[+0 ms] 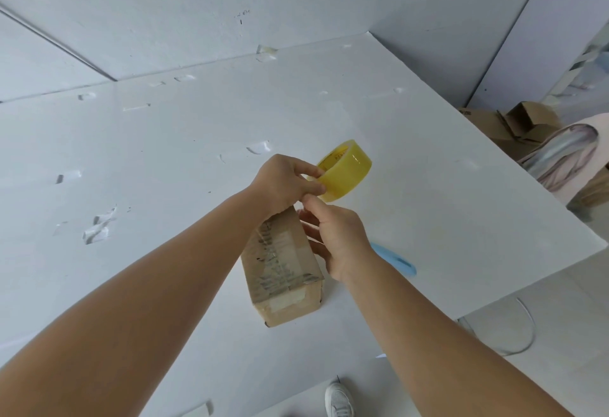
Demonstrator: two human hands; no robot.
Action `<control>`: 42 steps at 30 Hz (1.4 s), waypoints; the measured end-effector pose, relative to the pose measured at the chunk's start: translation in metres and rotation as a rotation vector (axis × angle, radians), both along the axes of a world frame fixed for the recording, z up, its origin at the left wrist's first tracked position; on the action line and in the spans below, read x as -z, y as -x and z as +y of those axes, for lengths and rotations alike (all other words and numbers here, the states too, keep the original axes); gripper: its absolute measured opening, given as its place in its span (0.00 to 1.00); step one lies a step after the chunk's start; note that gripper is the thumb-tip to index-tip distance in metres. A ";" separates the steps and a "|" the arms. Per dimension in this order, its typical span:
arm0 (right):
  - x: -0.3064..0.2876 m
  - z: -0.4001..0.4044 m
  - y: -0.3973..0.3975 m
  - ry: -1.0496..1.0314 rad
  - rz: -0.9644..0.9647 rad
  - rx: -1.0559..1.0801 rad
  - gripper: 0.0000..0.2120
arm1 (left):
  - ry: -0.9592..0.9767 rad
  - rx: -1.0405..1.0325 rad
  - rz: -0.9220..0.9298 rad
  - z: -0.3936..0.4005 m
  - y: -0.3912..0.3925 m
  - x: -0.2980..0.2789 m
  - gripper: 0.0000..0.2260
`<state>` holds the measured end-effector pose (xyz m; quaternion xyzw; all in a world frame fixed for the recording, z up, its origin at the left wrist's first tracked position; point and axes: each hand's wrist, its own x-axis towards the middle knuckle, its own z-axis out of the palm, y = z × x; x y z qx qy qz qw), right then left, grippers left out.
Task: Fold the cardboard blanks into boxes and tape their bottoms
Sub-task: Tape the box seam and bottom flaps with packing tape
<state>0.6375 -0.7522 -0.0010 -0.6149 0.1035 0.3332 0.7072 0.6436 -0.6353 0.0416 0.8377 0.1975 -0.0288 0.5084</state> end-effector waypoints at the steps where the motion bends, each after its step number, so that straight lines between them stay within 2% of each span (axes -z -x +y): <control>1: 0.001 0.000 0.000 -0.007 0.010 0.021 0.12 | 0.010 0.005 0.005 0.001 0.000 0.000 0.08; 6: 0.009 0.001 0.002 -0.030 0.044 0.094 0.11 | 0.048 0.037 0.017 0.000 -0.001 0.000 0.07; 10: 0.011 0.004 0.009 -0.014 0.028 0.139 0.08 | 0.103 -0.051 -0.027 0.002 -0.004 0.005 0.07; 13: 0.010 0.003 0.011 0.011 0.003 0.127 0.07 | 0.195 -0.162 -0.109 0.004 -0.003 0.003 0.08; 16: 0.010 0.005 0.013 -0.005 0.009 0.121 0.07 | 0.300 -0.246 -0.237 0.007 0.005 -0.004 0.05; 21: 0.012 0.008 0.017 -0.003 -0.025 0.081 0.06 | 0.306 -0.372 -0.405 0.022 0.035 -0.011 0.07; 27: 0.015 0.006 0.020 0.020 -0.032 -0.035 0.09 | 0.399 -0.541 -0.420 0.017 0.074 0.009 0.06; 33: 0.021 0.004 0.021 0.098 0.062 -0.139 0.23 | 0.454 -0.622 -0.422 0.015 0.074 0.018 0.05; 36: 0.016 -0.002 0.016 0.092 -0.060 -0.144 0.09 | 0.476 -0.625 -0.444 0.014 0.072 0.018 0.06; 39: -0.003 -0.001 0.016 0.039 -0.236 -0.345 0.14 | 0.483 -0.617 -0.460 0.014 0.070 0.018 0.06; 42: -0.016 0.005 0.014 -0.026 -0.262 -0.458 0.12 | 0.495 -0.609 -0.471 0.019 0.062 0.014 0.06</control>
